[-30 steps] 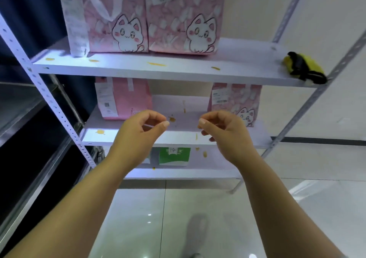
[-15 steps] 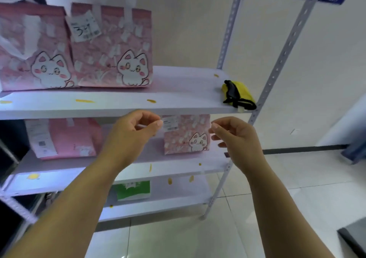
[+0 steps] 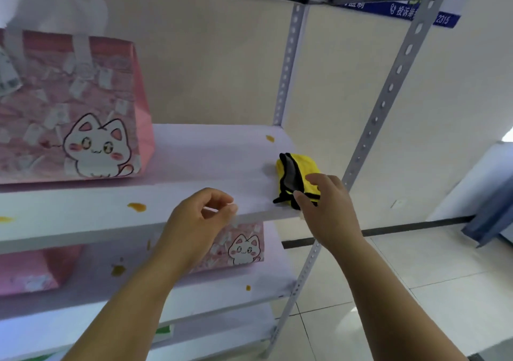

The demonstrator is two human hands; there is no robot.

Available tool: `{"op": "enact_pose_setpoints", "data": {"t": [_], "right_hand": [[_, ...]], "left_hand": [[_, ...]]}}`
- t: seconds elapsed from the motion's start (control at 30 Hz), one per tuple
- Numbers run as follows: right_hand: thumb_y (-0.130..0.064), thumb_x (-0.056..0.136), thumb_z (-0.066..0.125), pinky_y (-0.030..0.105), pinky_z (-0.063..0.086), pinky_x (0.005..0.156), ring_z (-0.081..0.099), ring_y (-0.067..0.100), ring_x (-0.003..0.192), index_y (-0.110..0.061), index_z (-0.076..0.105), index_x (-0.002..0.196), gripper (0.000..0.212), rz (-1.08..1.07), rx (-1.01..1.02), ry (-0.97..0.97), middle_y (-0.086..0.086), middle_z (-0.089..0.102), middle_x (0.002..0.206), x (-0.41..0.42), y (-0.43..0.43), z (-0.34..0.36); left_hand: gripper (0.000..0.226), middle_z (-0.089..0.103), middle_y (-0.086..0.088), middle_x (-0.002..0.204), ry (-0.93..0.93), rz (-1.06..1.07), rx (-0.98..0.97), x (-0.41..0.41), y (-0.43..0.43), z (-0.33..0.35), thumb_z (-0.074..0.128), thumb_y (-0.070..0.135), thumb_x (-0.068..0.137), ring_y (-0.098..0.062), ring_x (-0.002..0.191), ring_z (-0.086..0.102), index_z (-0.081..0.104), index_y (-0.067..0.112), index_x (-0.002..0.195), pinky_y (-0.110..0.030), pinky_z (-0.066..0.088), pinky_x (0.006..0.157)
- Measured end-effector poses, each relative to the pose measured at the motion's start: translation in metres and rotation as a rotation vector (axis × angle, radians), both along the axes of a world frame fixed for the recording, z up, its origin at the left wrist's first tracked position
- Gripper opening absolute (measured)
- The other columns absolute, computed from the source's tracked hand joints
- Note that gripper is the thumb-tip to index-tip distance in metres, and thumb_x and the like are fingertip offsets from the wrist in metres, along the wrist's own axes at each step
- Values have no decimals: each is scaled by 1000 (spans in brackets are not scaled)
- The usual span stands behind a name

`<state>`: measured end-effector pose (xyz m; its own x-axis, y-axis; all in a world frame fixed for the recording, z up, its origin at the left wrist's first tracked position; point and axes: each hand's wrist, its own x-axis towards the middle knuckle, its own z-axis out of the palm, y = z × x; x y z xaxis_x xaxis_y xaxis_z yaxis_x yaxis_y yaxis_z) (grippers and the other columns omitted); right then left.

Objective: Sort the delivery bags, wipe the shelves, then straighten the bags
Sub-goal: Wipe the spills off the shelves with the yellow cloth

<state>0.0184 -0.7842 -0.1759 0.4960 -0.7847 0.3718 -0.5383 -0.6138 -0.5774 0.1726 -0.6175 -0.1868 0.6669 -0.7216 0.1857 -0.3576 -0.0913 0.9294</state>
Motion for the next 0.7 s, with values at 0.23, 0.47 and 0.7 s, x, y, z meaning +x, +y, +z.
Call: {"op": "enact_pose_setpoints", "data": {"t": [0.23, 0.47, 0.7], "right_hand": [[-30, 99, 35, 39, 35, 86, 34, 36, 118, -11, 40, 128, 35, -90, 53, 518, 15, 36, 133, 47, -49, 12], [-26, 95, 40, 39, 38, 75, 47, 40, 106, -9, 37, 115, 26, -167, 224, 685, 21, 45, 116, 70, -70, 16], [-19, 83, 65, 30, 38, 54, 58, 30, 80, 5, 31, 123, 58, -270, 356, 391, 15, 55, 93, 78, -78, 23]], "left_hand": [[2, 61, 29, 84, -130, -104, 43, 44, -61, 15, 63, 41, 82, 3, 69, 57, 62, 39, 82, -17, 40, 58], [5, 58, 32, 84, -189, -161, 88, 69, -93, 25, 62, 43, 82, 6, 73, 55, 60, 38, 83, -17, 39, 58], [7, 61, 21, 85, -260, -183, 157, 74, -93, 18, 60, 46, 82, 9, 75, 55, 59, 40, 84, -18, 41, 59]]}}
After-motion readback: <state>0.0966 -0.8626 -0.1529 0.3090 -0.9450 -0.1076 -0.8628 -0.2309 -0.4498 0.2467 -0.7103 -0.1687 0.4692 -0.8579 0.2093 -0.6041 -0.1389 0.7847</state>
